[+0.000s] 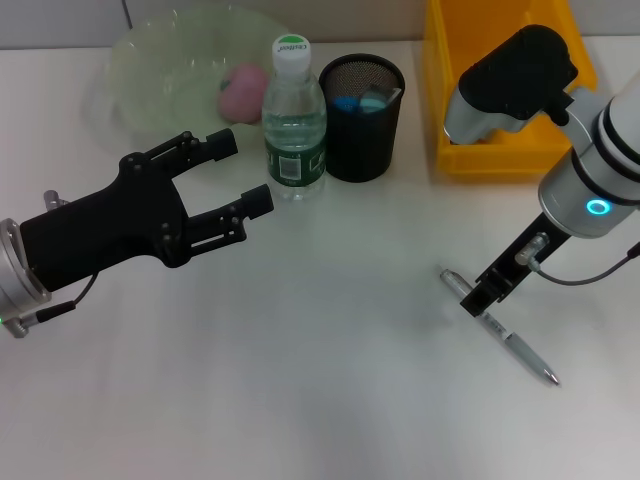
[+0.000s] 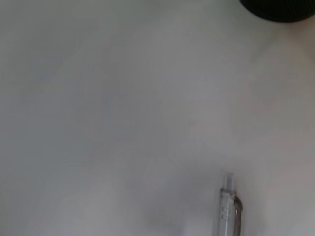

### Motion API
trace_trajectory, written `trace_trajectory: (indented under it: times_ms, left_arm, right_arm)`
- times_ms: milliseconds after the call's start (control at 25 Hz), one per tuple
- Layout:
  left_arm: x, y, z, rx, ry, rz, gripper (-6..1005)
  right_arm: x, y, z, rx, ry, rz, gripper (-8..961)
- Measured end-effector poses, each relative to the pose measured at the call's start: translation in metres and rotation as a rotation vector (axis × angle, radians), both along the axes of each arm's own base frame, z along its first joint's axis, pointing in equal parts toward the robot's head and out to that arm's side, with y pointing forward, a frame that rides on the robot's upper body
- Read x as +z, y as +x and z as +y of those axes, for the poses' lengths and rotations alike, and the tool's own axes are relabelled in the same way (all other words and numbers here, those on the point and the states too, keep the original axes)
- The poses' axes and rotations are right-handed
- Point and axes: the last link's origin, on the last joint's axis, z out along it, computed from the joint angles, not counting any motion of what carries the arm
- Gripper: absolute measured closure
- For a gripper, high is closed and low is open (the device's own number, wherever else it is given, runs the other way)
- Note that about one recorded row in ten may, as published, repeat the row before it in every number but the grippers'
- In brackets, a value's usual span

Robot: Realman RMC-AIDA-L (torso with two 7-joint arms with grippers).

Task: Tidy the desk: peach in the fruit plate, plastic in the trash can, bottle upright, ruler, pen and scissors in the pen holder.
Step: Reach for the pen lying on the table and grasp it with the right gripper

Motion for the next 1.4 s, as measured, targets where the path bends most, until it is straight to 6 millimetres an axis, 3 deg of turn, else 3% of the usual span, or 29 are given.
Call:
trace_trajectory:
  times_ms: [400,1400]
  left_arm:
    - [0.000,0.000,0.000,-0.005,0.005,0.003,195]
    - [0.000,0.001,0.001,-0.005,0.009,0.001,195]
  right_arm:
    - [-0.010,-0.002,0.001,0.007,-0.019,0.007,407]
    - [-0.014,0.001,0.006,0.006,-0.012,0.001,447]
